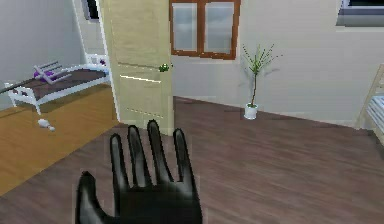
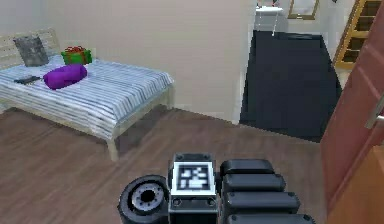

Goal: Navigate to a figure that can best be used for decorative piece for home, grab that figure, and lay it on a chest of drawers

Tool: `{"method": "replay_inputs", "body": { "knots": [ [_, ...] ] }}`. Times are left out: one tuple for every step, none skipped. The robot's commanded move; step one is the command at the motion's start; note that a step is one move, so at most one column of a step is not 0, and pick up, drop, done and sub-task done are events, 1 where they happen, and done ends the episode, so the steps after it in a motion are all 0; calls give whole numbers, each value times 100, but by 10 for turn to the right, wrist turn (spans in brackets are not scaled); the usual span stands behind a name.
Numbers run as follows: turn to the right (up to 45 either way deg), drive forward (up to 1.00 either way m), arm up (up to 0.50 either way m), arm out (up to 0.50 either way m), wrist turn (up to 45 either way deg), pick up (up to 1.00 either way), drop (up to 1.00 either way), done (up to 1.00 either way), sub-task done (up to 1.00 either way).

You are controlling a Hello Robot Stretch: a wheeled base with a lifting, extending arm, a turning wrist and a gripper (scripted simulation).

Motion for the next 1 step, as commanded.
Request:
{"method": "replay_inputs", "body": {
  "knots": [
    [360, 0, 0, 0, 0, 0, 0, 0, 0]
  ]
}}
